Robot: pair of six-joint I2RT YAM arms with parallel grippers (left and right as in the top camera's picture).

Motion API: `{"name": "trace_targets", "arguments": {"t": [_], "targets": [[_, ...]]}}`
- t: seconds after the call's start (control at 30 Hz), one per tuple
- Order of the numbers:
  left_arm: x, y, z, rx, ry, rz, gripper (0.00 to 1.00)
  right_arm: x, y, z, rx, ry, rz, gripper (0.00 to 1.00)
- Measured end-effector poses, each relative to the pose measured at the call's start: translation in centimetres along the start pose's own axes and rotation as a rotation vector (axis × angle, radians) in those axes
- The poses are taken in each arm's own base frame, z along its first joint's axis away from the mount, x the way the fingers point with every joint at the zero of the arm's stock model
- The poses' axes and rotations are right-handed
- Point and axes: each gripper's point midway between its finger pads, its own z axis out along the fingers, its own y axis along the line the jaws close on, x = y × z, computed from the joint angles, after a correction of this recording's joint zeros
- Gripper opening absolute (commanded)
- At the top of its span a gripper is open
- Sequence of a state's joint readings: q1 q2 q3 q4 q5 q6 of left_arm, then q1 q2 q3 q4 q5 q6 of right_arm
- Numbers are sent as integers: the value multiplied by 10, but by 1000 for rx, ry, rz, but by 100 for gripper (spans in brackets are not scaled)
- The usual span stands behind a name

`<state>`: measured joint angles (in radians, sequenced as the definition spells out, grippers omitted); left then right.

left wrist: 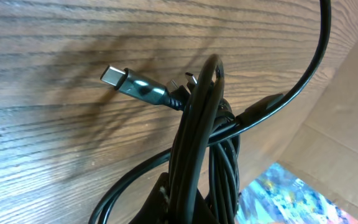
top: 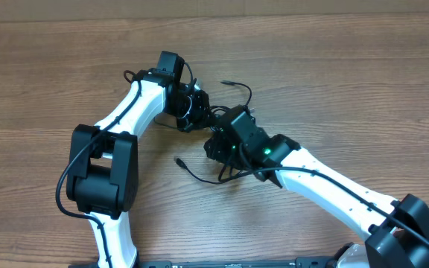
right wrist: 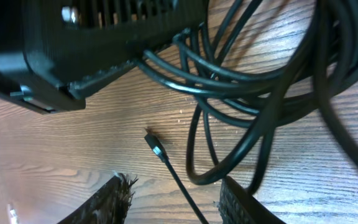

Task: Untangle cables

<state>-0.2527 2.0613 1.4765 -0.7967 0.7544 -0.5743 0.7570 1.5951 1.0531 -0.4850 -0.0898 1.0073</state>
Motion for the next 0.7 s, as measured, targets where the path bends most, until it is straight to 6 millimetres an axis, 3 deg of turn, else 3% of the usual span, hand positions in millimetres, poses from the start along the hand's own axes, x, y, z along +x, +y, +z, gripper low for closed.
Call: {"name": "trace_targets", "arguments": {"t": [0.23,0.5,0.6,0.7], "targets": [[2,-3,0,16,10,-4,4,8,4,2,34,-71,1,45],[4,-5,0,28,21,-6,4,-4,-10,20,110,-169,53,41],[4,-5,0,32,24,-6,4,-12,-15,21,133,-218,63,32],[5,-6,0,35,26,-6,4,-21,-18,19,152,-267,65,12]]}}
